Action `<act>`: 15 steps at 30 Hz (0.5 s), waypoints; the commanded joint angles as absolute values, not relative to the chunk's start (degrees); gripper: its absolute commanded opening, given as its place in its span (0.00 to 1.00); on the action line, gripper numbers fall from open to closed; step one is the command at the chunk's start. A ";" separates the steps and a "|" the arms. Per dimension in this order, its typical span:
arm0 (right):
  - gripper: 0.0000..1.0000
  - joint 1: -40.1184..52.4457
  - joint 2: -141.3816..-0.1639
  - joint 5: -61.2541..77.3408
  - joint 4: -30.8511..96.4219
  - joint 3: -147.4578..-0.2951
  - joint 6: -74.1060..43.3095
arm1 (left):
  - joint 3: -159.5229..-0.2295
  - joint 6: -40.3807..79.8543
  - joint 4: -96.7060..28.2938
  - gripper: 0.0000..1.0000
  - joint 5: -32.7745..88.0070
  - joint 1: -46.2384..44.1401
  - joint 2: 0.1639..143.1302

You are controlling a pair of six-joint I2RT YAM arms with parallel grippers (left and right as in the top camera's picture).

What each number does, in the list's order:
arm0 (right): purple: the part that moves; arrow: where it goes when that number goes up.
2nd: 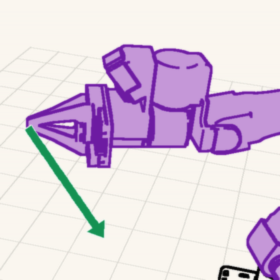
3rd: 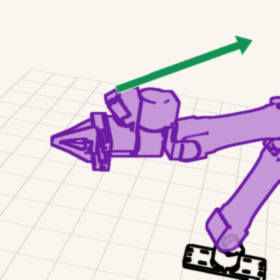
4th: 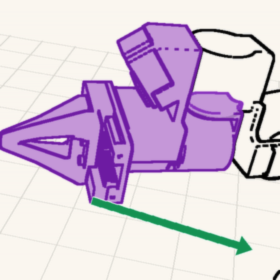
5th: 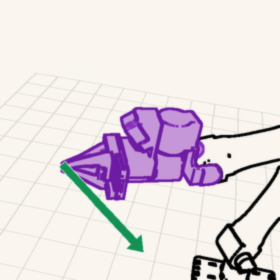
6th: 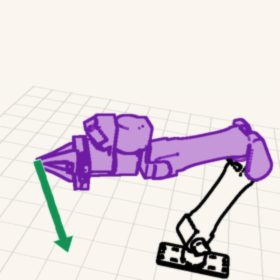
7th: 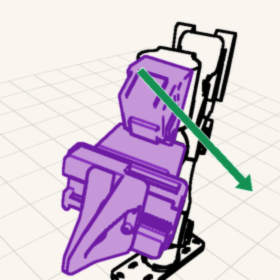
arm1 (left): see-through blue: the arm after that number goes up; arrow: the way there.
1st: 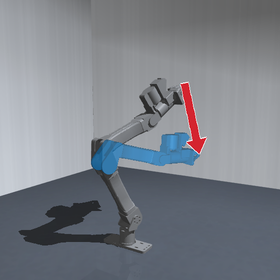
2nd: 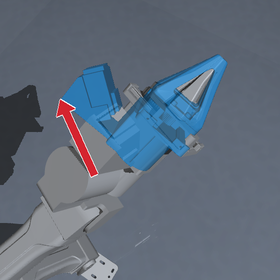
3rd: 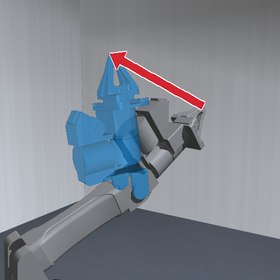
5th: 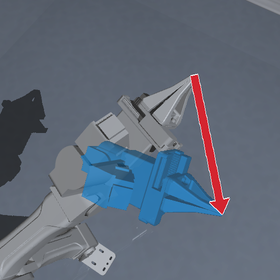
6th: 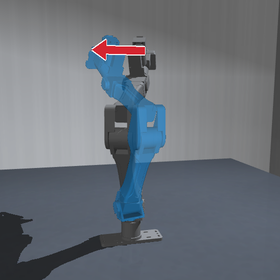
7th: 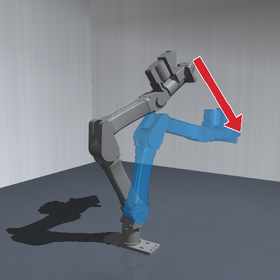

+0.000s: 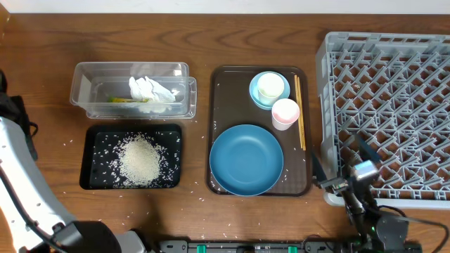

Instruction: Sort waste into correct bins and load items into the dishwasher rack

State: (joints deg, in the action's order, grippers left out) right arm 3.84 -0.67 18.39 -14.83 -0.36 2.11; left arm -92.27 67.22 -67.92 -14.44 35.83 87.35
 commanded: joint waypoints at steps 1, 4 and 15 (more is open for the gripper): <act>0.99 5.28 -0.38 18.87 -21.15 -0.32 -4.95 | -92.05 66.65 -69.67 0.89 -13.98 35.94 89.41; 0.99 5.28 -0.38 18.55 -29.78 -0.32 -15.66 | -92.05 66.65 -69.82 0.89 -13.98 35.94 90.28; 0.99 5.28 -5.39 11.77 -44.05 -6.13 -19.38 | -92.05 66.65 -69.82 0.89 -13.98 35.94 90.45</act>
